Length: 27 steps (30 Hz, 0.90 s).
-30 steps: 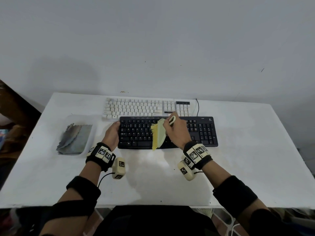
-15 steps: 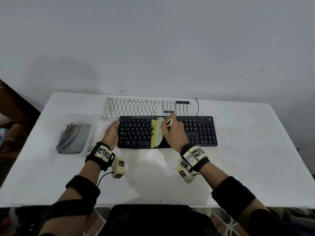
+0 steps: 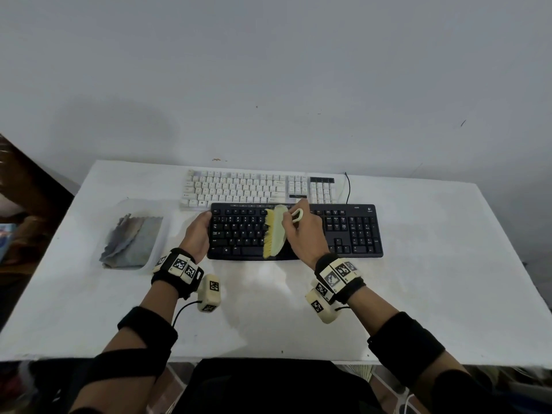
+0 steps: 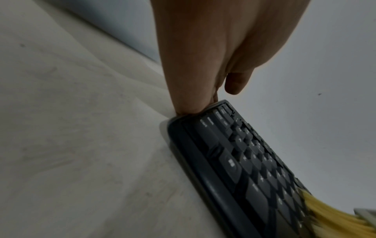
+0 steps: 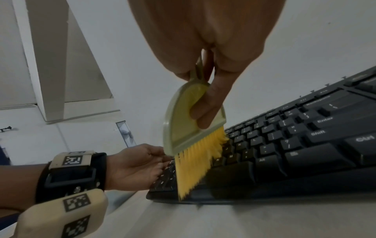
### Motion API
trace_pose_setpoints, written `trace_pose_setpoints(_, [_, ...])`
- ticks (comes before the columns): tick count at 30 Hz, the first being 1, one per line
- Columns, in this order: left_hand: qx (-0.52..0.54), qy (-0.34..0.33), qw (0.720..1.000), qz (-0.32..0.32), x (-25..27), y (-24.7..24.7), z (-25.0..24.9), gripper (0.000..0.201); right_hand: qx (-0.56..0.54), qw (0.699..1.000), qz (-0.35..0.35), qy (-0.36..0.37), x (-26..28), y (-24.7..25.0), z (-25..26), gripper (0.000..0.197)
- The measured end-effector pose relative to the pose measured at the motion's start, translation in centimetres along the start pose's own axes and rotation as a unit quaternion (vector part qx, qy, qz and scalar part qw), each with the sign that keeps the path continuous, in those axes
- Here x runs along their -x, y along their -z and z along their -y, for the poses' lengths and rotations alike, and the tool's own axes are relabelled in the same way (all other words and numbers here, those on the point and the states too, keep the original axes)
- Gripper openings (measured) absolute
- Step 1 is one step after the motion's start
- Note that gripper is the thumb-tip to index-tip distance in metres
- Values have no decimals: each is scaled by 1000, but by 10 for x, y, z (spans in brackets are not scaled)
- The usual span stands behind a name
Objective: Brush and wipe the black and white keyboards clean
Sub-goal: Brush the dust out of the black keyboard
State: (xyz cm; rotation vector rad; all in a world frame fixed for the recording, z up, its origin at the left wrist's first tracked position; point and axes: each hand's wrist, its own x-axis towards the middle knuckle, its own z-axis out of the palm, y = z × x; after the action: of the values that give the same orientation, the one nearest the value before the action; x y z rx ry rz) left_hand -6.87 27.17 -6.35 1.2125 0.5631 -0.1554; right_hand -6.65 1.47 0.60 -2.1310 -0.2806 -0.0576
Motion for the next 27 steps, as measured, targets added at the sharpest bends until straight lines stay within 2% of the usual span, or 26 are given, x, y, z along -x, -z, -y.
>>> trace_pose_setpoints(3, [1, -2, 1000, 2, 3, -1, -1, 38, 5, 1000, 22, -13, -1, 6, -1, 16])
trace_pose_setpoints(8, [-2, -6, 1000, 7, 2, -1, -1, 40, -21, 997, -65, -19, -13, 11, 1, 16])
trace_pose_setpoints(11, [0, -6, 1000, 6, -2, 1, 0, 41, -30, 996, -84, -16, -19, 5, 4, 16])
trace_pose_setpoints(16, [0, -7, 1000, 6, -2, -2, 0, 43, -24, 998, -56, 4, -14, -9, 4, 15])
trace_pose_setpoints(22, [5, -7, 1000, 1, 1, 2, 2, 40, 13, 999, 38, -3, -7, -6, 4, 17])
trace_pose_setpoints(27, [11, -11, 1000, 3, 1, 0, 0, 37, -4, 998, -58, -21, -24, 3, 6, 17])
